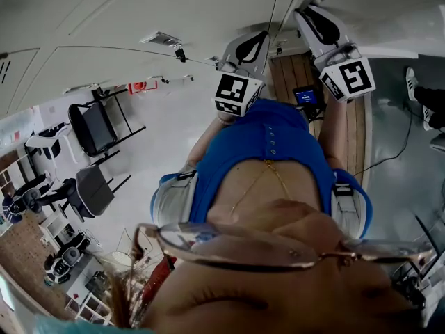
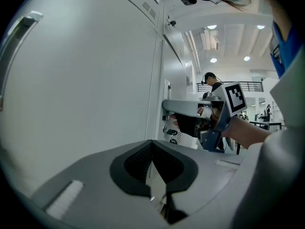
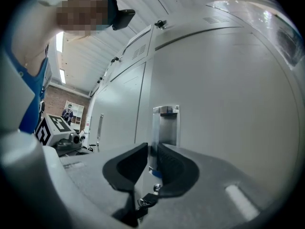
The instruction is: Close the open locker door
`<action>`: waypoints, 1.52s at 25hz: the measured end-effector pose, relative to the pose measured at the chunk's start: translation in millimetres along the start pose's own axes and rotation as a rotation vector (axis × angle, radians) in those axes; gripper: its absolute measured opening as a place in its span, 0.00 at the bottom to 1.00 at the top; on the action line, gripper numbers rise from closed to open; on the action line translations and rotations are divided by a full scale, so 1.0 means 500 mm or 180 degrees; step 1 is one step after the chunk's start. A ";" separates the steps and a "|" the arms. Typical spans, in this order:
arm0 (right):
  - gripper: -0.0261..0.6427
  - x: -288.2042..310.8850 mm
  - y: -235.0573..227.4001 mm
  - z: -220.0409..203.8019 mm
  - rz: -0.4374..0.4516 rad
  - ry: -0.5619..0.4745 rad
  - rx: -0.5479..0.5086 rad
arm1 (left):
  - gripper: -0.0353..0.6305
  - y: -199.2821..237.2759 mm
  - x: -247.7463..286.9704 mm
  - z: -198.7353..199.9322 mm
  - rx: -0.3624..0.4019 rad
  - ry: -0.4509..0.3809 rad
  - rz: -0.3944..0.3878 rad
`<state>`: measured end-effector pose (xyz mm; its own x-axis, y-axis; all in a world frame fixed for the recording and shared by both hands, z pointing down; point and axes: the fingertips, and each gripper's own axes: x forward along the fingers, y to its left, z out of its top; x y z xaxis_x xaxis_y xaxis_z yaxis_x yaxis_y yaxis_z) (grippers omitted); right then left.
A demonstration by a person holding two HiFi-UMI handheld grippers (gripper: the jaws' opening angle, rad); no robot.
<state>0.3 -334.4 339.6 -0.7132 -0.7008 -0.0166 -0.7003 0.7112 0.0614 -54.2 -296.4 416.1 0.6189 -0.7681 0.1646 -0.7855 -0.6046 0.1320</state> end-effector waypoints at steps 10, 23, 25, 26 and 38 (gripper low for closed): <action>0.14 0.014 -0.009 -0.011 -0.0301 0.0126 -0.0173 | 0.05 0.002 0.017 -0.003 0.0026 0.0029 -0.0103; 0.19 0.009 -0.013 -0.014 -0.0735 0.0228 -0.0422 | 0.05 -0.007 0.022 -0.006 0.0043 0.0030 -0.0162; 0.19 0.008 -0.015 -0.013 -0.0830 0.0232 -0.0433 | 0.05 -0.012 0.021 -0.003 0.0018 0.0027 -0.0166; 0.19 0.008 -0.013 -0.011 -0.0863 0.0227 -0.0460 | 0.05 -0.015 0.020 -0.003 0.0007 0.0030 -0.0169; 0.19 -0.004 0.005 -0.014 -0.0901 0.0231 -0.0420 | 0.05 -0.026 0.013 0.002 0.0027 -0.0026 -0.0119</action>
<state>0.3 -331.8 346.9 -0.4831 -0.8754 0.0194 -0.8572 0.4773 0.1935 -39.9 -293.6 414.6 0.6477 -0.7466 0.1518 -0.7619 -0.6346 0.1297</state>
